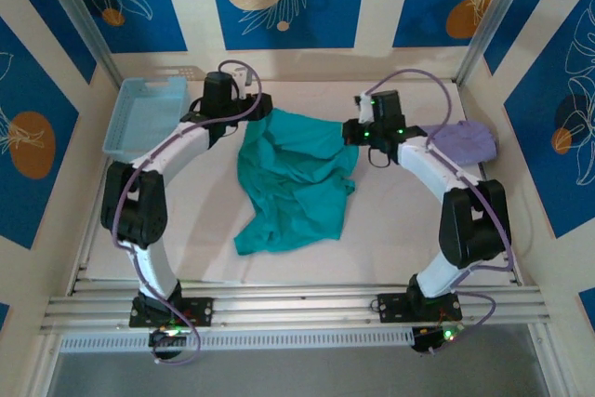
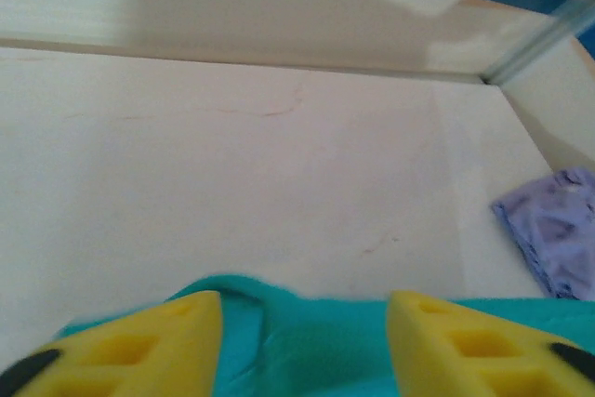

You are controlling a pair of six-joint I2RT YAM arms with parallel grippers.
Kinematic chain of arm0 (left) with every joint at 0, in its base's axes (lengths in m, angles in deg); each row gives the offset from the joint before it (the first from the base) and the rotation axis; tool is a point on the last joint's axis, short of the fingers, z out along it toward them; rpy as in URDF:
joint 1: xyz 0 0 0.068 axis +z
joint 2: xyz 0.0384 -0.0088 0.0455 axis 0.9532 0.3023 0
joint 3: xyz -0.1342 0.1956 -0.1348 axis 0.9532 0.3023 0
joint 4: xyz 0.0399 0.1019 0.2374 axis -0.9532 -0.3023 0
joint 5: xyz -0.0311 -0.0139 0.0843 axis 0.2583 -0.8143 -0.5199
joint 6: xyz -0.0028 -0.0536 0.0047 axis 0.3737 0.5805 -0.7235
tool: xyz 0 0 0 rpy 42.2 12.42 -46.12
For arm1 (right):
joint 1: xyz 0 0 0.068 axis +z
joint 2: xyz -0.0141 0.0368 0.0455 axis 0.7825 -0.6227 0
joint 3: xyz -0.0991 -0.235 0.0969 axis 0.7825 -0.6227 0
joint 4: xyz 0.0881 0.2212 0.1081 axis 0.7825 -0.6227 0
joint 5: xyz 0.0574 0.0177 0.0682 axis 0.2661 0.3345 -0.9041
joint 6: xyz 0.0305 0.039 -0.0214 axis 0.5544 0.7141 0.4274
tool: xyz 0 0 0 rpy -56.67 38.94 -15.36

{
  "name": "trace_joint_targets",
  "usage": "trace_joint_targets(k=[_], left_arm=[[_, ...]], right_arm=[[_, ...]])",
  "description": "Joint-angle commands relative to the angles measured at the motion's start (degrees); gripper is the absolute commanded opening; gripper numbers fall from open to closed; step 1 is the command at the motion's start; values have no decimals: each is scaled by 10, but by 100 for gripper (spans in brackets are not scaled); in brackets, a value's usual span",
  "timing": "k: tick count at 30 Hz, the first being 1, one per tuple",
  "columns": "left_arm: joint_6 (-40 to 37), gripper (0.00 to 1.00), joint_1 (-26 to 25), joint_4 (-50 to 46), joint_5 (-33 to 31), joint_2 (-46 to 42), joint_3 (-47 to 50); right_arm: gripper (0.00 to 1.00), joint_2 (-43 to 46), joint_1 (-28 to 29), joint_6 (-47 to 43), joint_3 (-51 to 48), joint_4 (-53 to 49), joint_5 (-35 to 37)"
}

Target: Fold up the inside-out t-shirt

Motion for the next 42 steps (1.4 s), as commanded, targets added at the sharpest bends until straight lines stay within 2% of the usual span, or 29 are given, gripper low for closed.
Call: trace_joint_targets(k=[1,4,7,10,13,15,23,27,30,31,34,37,42], left_arm=[[-16,60,4,-27,-54,-63,56],[2,69,3,18,-33,-123,164],[-12,69,2,15,-29,-128,214],[-33,64,2,-10,-19,-90,204],[-38,56,1,-21,-2,-45,177],[-38,50,3,-31,-14,-23,164],[-34,36,10,-31,-9,41,134],[-28,23,13,-24,-2,66,118],[-20,5,20,-17,7,71,110],[-20,0,22,-15,10,68,109],[-22,0,37,-16,6,27,105],[-24,0,53,-11,-14,-59,109],[-51,0,61,-24,-107,-207,70]], right_arm=[[0,-23,-34,79,17,5,-89],[0,-44,-52,91,22,18,-113],[0,-51,-58,88,24,25,-120],[0,-52,-59,84,26,25,-122],[0,-50,-59,82,22,26,-126],[0,-48,-59,82,21,26,-128],[0,-42,-59,74,22,19,-128],[0,-38,-58,71,20,18,-126],[0,-35,-60,70,22,16,-125],[0,-33,-61,69,24,14,-126],[0,-15,-71,60,46,-3,-126],[0,33,-85,56,71,-19,-118],[0,118,-90,39,136,-62,-79]])
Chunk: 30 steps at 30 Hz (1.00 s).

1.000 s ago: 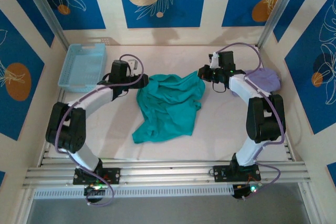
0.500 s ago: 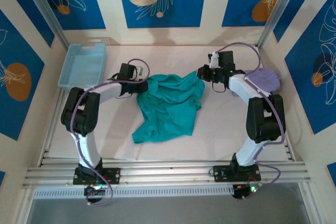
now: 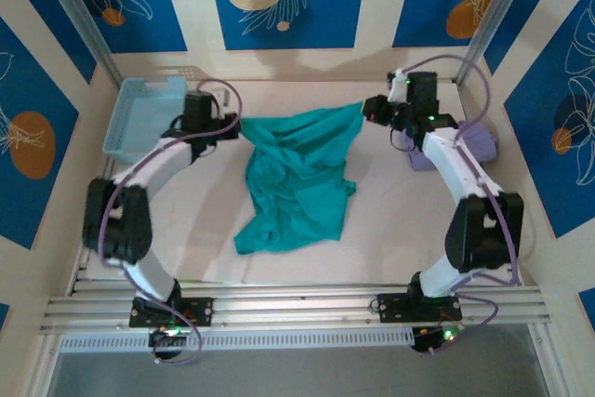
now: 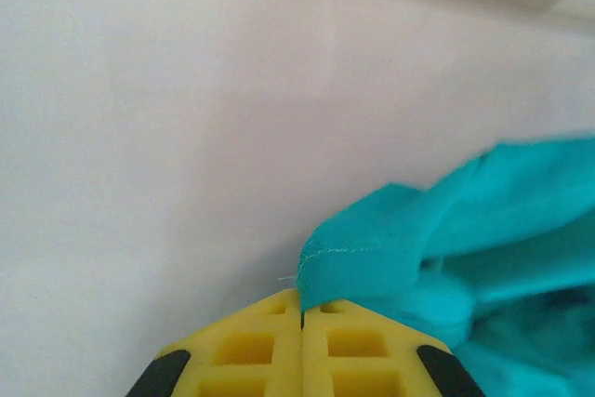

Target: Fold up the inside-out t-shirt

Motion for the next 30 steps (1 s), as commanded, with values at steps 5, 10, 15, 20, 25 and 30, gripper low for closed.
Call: trace_joint_targets(k=[5,10,15,20,25,30], left_arm=[[-62,0,6,-28,-105,-130,-139],[-86,0,5,-56,-129,-145,-217],[-118,0,6,-100,-145,-150,-310],[-131,0,5,-138,-142,-177,-354],[-101,0,5,-159,-111,-236,-304],[-95,0,6,-146,-136,-293,-215]], right_arm=[[0,111,6,-43,124,-69,57],[0,140,31,-75,188,-108,90],[0,174,51,-94,236,-130,120],[0,235,71,-103,230,-135,160],[0,297,103,-94,200,-137,163],[0,333,136,-93,152,-146,187]])
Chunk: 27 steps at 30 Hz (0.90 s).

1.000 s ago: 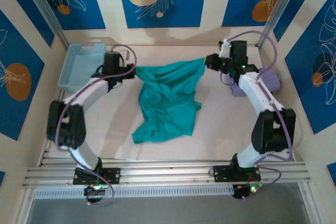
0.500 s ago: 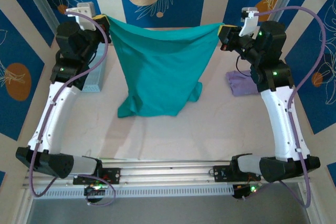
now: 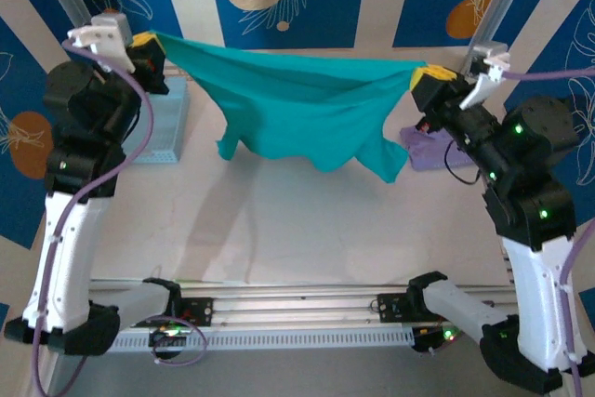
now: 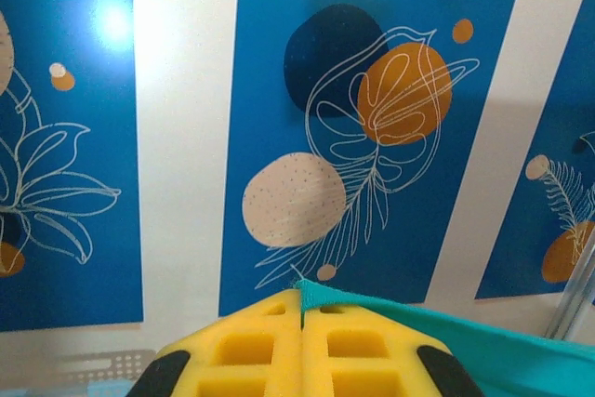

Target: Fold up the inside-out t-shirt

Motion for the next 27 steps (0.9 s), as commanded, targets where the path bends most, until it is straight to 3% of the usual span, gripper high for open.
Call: trace_joint_targets(k=[1,5,8,12,22,25,27], left_arm=[[4,0,4,0,-24,-9,39],[-17,0,5,3,-53,42,36],[-32,0,15,8,-66,108,-18],[-39,0,26,-5,-58,214,-149],[-43,0,47,-104,-16,380,-520],[-41,0,46,-109,3,345,-500],[-36,0,46,-95,27,289,-414]], right_arm=[[0,4,10,-5,-49,2,46],[0,-23,2,-20,-90,38,90],[0,-75,-31,-27,-76,78,100],[0,-169,-74,-7,-3,135,64],[0,-335,-77,38,230,142,-15],[0,-322,-73,31,230,132,-13],[0,-299,-73,23,198,124,-10]])
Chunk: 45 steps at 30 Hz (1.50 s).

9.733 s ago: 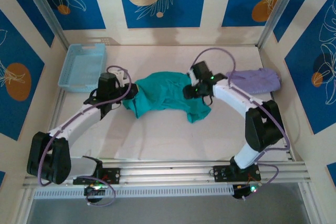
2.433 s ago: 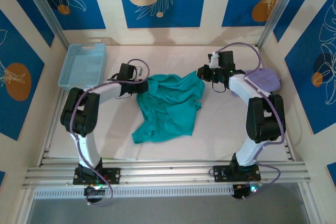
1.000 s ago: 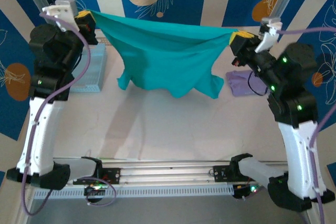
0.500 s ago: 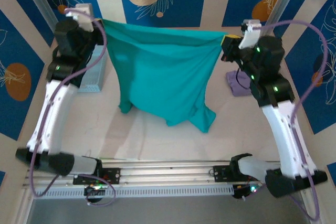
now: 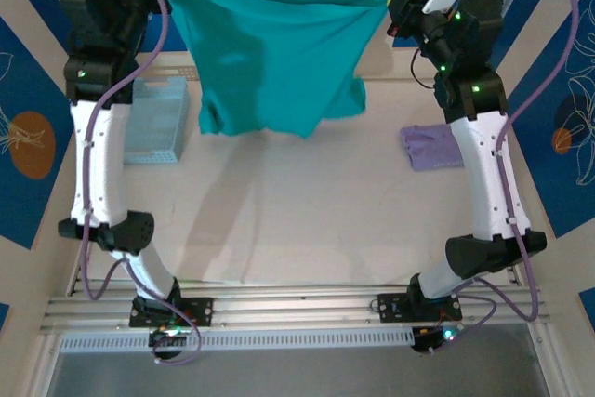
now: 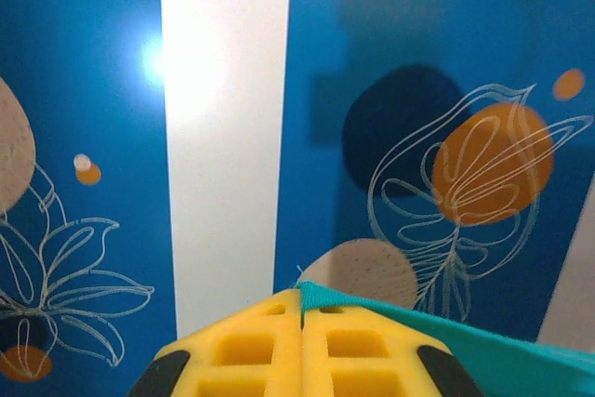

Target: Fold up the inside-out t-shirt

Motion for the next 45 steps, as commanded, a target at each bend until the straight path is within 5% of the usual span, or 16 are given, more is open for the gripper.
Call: trace_joint_targets(k=[1,7,11,18,23,26,29,32,39,45], left_arm=[[3,0,5,11,49,-85,104],[104,0,-8,170,122,-323,561],[180,0,-71,254,125,-461,838],[184,0,-185,227,65,-539,1103],[159,0,-221,254,37,-463,1151],[135,19,-231,277,6,-441,1151],[95,50,-246,310,-22,-440,1146],[40,61,-271,350,-38,-426,1130],[-93,75,-374,404,8,-299,1040],[-73,76,-423,449,67,-120,943]], right_arm=[[0,43,2,-2,-33,0,-4],[0,153,-1,14,-259,-33,-41],[0,236,0,32,-444,-57,-58],[0,283,-2,37,-627,-63,-62],[0,266,-6,36,-649,-48,-72],[0,247,-6,32,-635,-55,-87],[0,238,-6,27,-625,-66,-95],[0,237,-6,25,-623,-72,-103],[0,236,-6,29,-613,-80,-123],[0,234,-5,33,-613,-75,-136]])
